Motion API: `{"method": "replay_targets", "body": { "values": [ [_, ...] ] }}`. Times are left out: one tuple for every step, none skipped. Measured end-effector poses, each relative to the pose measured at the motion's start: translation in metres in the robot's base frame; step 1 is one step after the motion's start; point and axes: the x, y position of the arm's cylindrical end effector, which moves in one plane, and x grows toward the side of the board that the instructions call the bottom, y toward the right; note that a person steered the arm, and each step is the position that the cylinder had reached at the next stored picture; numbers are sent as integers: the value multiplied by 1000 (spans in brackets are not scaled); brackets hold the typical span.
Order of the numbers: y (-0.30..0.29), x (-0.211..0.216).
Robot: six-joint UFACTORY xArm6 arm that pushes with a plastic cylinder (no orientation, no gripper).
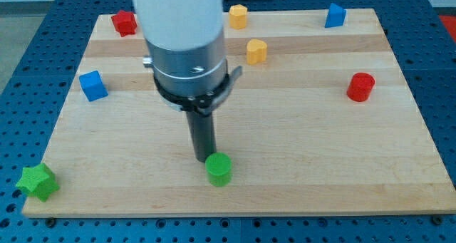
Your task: Move the yellow heart to the center of the board
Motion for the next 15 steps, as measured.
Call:
{"method": "replay_targets", "body": {
  "values": [
    [22,9],
    [34,11],
    [36,-28],
    [72,-76],
    [142,-109],
    [192,-164],
    [214,-216],
    [212,-239],
    [189,-243],
    [160,-255],
    [123,-261],
    [77,-243],
    [39,-209],
    [37,-213],
    [23,-226]
  ]
}}
